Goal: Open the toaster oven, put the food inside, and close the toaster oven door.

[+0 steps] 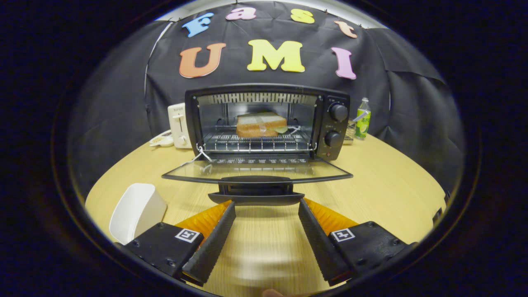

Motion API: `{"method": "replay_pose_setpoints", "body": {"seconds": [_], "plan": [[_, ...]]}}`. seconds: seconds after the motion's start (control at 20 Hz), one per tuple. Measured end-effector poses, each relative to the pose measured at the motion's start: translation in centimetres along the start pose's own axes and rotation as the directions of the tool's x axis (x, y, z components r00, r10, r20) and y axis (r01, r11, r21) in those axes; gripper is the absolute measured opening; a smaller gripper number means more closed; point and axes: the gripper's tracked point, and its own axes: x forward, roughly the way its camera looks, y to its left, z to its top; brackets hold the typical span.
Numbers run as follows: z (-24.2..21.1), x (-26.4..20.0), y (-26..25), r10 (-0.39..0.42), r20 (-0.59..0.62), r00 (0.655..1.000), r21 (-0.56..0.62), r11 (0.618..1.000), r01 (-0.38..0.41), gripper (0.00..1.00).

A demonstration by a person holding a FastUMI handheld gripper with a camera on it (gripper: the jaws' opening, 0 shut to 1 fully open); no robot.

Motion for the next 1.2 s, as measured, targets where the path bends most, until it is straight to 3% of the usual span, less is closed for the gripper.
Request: {"method": "replay_pose_setpoints", "body": {"seconds": [0.6, 1.2], "plan": [[3.4, -0.3, 0.1, -0.014, 0.171, 0.985, -0.038, 0.999, 0.021, 1.0], [9.5, 1.2, 0.6, -0.018, 0.21, 0.978, -0.034, 0.999, 0.025, 1.0]]}}
